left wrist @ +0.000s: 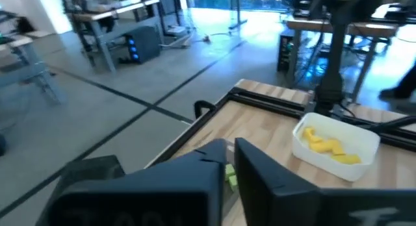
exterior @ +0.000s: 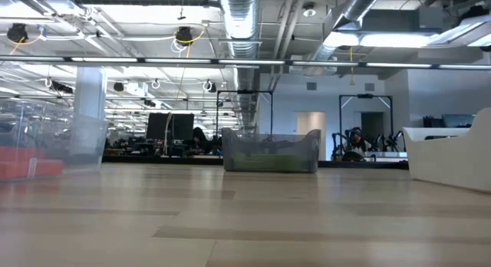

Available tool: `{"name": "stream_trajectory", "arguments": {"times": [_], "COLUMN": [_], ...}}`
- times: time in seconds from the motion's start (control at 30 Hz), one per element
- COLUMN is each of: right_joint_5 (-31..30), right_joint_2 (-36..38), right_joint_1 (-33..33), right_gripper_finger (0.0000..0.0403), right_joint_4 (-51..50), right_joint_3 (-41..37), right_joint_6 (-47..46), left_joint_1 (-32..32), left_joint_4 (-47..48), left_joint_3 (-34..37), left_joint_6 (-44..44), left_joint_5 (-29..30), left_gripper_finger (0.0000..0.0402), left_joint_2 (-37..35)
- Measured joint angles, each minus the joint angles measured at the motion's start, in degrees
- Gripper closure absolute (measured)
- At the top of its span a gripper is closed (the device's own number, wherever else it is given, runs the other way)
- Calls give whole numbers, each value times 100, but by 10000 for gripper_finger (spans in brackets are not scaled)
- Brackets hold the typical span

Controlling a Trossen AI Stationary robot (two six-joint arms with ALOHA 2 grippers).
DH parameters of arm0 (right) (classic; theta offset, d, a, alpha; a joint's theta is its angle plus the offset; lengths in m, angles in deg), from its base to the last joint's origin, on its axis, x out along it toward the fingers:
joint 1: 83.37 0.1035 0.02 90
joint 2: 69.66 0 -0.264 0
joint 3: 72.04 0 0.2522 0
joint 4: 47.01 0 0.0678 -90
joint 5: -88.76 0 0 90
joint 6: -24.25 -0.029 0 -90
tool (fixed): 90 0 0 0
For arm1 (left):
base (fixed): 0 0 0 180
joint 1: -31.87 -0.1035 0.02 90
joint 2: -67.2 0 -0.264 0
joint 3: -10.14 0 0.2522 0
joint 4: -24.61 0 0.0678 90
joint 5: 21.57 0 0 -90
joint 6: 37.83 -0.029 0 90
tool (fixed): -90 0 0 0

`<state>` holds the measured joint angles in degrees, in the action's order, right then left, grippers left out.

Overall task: Sort & place blocks by color
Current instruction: Return to Home Position

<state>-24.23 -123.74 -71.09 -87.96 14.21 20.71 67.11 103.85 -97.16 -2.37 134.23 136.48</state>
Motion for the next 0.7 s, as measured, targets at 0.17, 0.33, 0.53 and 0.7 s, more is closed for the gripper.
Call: {"name": "stream_trajectory", "arguments": {"times": [0.17, 0.33, 0.53, 0.7], "right_joint_5": [403, 900, 1534, 1859], "right_joint_2": [210, 250, 383, 875], "right_joint_1": [-423, -675, -829, -1170], "right_gripper_finger": [246, 294, 336, 362], "right_joint_4": [-539, -679, -563, -86], "right_joint_3": [0, 0, -2, 2], "right_joint_6": [104, 128, 536, 939], "left_joint_1": [-747, -1582, -2397, -2986], "left_joint_4": [-1551, -3085, -3943, -4373], "left_joint_3": [5, 11, 17, 17], "left_joint_6": [-1691, -3103, -3817, -3971], "left_joint_5": [-1253, -3311, -4084, -4677], "left_gripper_finger": [396, 400, 401, 401], "left_joint_2": [75, 632, 1032, 871]}}
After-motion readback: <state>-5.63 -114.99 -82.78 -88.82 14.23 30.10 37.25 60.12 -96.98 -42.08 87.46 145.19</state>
